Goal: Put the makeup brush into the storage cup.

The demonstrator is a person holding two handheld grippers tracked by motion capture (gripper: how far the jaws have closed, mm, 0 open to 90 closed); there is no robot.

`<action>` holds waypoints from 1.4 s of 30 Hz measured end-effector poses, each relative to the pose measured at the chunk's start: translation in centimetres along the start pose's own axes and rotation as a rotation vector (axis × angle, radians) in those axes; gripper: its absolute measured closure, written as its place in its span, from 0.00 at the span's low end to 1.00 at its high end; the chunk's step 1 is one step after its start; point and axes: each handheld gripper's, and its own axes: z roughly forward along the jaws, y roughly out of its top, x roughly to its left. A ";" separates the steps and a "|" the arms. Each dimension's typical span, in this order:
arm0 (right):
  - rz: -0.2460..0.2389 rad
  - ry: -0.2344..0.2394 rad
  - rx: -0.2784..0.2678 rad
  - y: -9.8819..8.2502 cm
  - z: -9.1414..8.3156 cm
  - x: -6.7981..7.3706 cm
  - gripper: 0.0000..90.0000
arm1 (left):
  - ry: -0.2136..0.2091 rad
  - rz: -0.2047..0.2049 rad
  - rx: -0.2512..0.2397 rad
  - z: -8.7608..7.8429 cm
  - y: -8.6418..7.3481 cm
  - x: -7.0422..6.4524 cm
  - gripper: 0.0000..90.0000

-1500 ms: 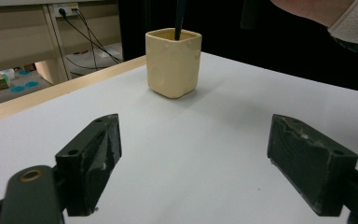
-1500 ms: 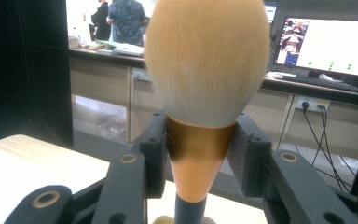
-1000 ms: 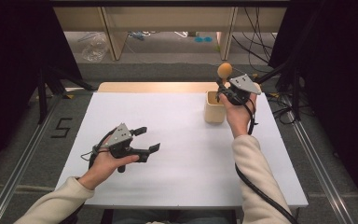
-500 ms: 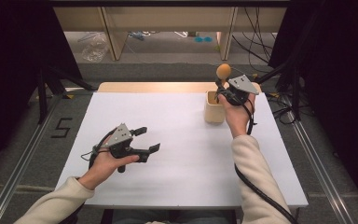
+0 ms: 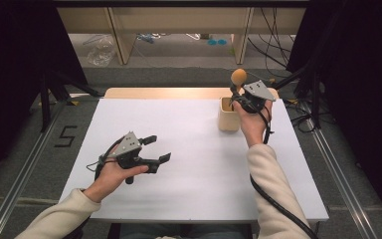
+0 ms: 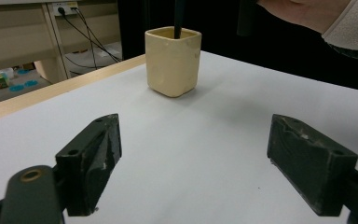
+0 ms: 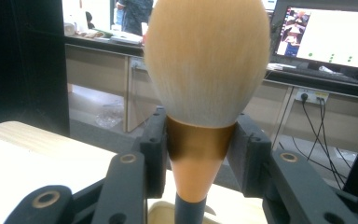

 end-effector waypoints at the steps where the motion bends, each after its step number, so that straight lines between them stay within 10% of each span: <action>1: -0.002 0.001 0.004 0.0 0.0 0.0 0.70 | -0.003 -0.002 -0.003 0.0 0.0 0.0 0.20; 42: -0.003 -0.001 0.032 -1.0 0.4 -0.3 0.70 | 0.004 0.000 0.006 0.0 0.0 0.0 0.20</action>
